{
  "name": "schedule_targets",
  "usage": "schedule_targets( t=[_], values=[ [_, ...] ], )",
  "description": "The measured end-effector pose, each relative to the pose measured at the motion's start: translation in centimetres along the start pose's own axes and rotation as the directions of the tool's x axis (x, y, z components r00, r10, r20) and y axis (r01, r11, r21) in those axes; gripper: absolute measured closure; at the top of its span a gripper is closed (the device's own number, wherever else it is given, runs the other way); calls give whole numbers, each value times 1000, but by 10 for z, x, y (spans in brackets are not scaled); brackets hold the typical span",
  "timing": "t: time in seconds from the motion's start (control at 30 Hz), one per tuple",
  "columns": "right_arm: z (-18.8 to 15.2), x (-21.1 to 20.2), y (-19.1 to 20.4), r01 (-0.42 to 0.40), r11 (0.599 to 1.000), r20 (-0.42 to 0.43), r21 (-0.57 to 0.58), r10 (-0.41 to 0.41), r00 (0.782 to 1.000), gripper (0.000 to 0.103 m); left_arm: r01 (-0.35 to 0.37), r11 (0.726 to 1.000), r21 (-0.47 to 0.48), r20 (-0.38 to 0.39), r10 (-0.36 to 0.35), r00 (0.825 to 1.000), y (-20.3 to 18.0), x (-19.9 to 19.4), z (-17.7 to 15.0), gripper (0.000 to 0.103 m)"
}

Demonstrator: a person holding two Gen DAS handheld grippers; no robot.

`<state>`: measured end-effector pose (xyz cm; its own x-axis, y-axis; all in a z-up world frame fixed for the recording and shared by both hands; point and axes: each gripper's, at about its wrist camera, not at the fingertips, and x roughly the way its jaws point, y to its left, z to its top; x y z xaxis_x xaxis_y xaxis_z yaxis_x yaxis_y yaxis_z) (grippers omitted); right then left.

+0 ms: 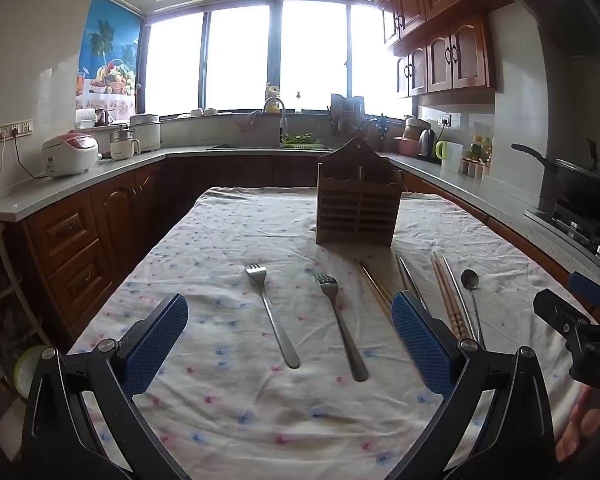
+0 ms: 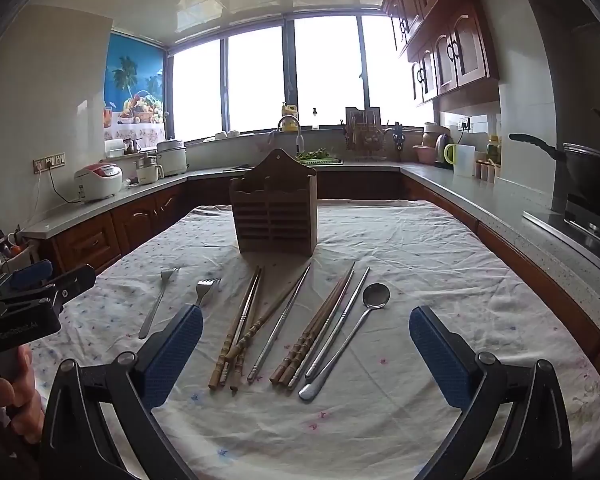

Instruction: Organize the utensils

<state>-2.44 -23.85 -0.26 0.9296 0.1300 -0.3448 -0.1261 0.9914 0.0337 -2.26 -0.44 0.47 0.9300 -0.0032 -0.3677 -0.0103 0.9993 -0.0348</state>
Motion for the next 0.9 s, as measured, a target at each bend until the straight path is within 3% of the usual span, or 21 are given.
schedule_targets(
  t=[0.9],
  values=[
    [4, -3, -2, -19, 1000, 7, 9, 19, 1000, 0, 10, 1000, 8, -3, -10, 1000, -2, 3, 1, 0]
  ],
)
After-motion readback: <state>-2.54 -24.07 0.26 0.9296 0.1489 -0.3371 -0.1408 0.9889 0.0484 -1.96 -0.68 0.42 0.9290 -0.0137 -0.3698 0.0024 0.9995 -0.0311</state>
